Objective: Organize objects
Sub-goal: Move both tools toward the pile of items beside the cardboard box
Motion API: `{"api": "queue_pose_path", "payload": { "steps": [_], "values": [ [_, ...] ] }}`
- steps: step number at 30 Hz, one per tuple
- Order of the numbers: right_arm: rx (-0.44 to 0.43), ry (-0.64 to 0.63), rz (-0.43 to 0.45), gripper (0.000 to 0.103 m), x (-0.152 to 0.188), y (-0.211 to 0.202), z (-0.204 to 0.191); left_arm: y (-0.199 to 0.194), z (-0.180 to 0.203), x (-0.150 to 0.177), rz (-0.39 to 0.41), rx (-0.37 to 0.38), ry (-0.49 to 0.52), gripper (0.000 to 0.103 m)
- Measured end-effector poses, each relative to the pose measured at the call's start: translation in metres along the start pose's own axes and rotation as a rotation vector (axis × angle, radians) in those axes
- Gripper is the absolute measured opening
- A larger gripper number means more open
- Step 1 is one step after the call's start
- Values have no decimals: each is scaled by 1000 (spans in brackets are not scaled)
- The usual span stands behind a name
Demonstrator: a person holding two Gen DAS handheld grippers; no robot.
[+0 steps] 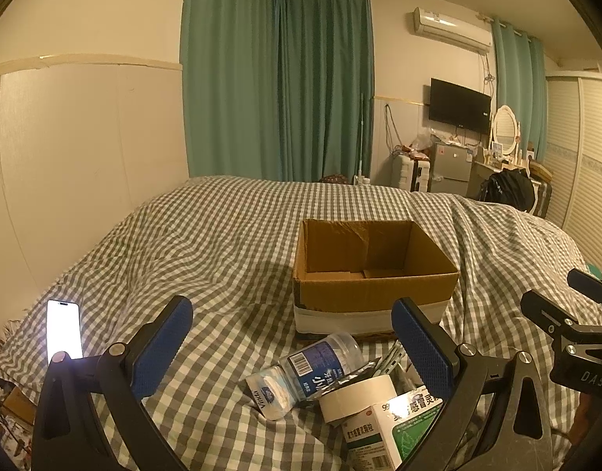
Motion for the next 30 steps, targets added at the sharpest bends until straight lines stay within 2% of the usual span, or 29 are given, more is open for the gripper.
{"api": "queue_pose_path", "payload": {
  "steps": [8,15,25,30],
  "values": [
    [-5,-26,14,103,0,-3,-8,2,-4,2,-10,2,-12,103],
    [-62,-62,29,103,2,-8,-22,2,-2,1,-7,3,-7,103],
    [-95,-90,18,103,4,-14,-39,-4,-7,-2,7,3,-2,103],
    [-117,-100,1,103,7,-12,-48,-5,-10,3,-16,20,7,103]
  ]
}}
Point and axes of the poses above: each gripper's, at about its wrist camera, not at the fingertips, and y roughly the way its jaws point, z to its right, x to its underside, the point moved 7 cm from there along y, roughly the way its jaws point, and after that the axes turned 5 degrees about x, right-handed, at the moved point
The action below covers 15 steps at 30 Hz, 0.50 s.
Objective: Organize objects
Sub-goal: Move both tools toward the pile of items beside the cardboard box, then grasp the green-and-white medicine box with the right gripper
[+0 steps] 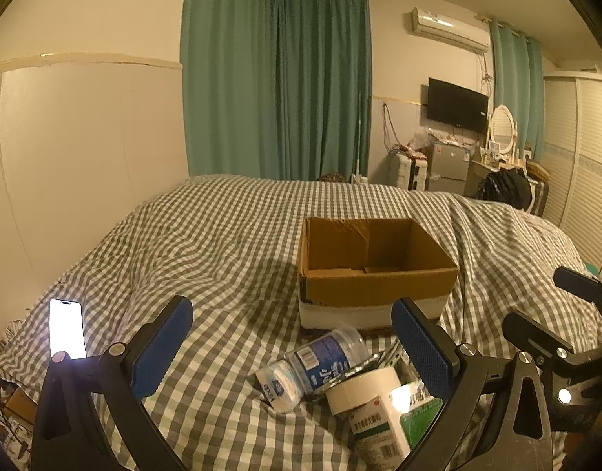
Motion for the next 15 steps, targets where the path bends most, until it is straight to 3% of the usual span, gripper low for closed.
{"api": "queue_pose_path", "payload": {
  "steps": [7,15],
  "values": [
    [-63,-41,-110,103,25,22,-27,7,-12,19,-44,-22,-2,103],
    [-157,-82,-334,103,76,62,-65,26,-34,45,-124,-62,-31,103]
  ]
}}
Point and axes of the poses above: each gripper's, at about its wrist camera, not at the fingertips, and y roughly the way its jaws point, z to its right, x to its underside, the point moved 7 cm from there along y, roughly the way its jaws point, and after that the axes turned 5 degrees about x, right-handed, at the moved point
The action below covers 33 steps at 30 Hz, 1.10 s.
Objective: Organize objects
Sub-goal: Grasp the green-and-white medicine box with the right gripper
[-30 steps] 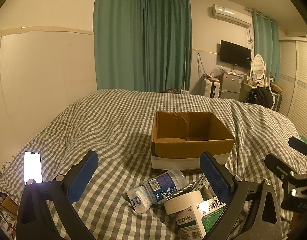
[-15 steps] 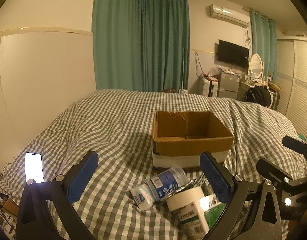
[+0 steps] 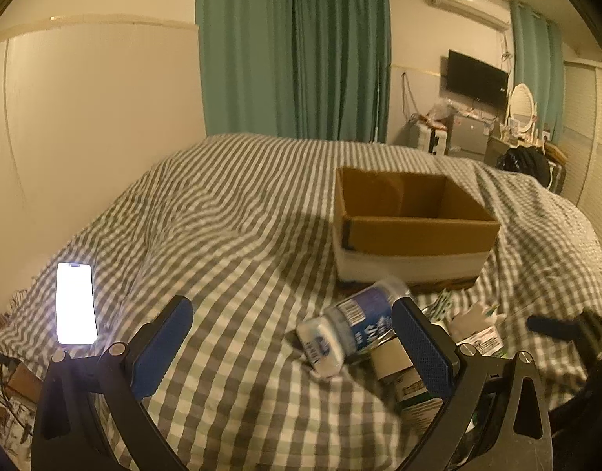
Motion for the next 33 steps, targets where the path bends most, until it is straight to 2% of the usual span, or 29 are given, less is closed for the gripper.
{"api": "queue_pose_path", "payload": {
  "steps": [3,10,13,17,18,22,28,33],
  "values": [
    [-9,-18,-81,103,12,19,-5,7,-5,7,-24,-2,-11,103],
    [37,-3,-118,102,17,30,10,18,-2,18,-66,27,-18,103],
    [-3,46,-144,103,20,35,16,21,4,22,-80,39,-3,103],
    [-44,36,-219,102,33,49,11,28,12,28,-112,53,12,103],
    [-77,46,-212,93,33,47,10,30,13,30,-120,54,17,103],
    [-58,40,-110,93,16,20,18,37,15,37,-151,56,24,103],
    [83,76,74,93,-19,-34,65,48,27,48,-210,68,48,103],
    [100,119,102,93,-24,-44,87,62,60,57,-275,148,113,103]
  ]
}}
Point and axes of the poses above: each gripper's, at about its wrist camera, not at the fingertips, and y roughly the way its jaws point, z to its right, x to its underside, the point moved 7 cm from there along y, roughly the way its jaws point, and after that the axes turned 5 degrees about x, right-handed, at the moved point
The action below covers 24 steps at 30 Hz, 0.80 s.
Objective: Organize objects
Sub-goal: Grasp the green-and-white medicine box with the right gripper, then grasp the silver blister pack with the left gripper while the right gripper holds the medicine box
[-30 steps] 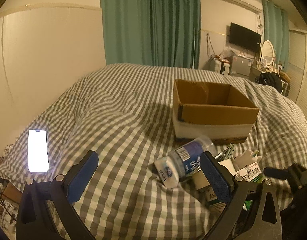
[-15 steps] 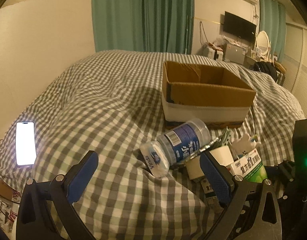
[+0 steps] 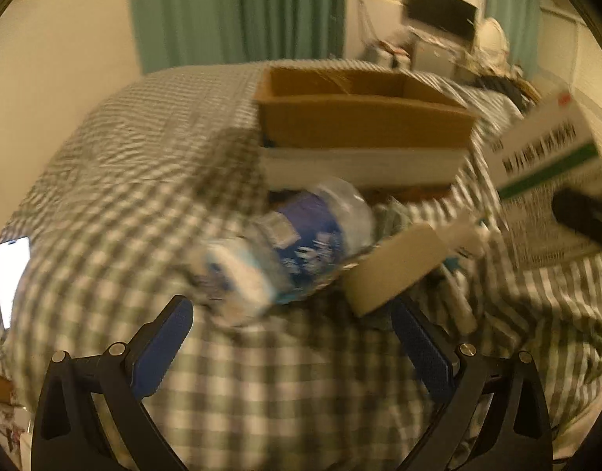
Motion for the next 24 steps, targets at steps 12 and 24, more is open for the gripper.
{"api": "queue_pose_path", "payload": {
  "steps": [12,24],
  "values": [
    [-18,22,3,93,11,2,1,28,3,-1,-84,-12,64,84],
    [-33,43,-18,93,18,3,3,19,21,-2,-58,-23,216,39]
  ]
}}
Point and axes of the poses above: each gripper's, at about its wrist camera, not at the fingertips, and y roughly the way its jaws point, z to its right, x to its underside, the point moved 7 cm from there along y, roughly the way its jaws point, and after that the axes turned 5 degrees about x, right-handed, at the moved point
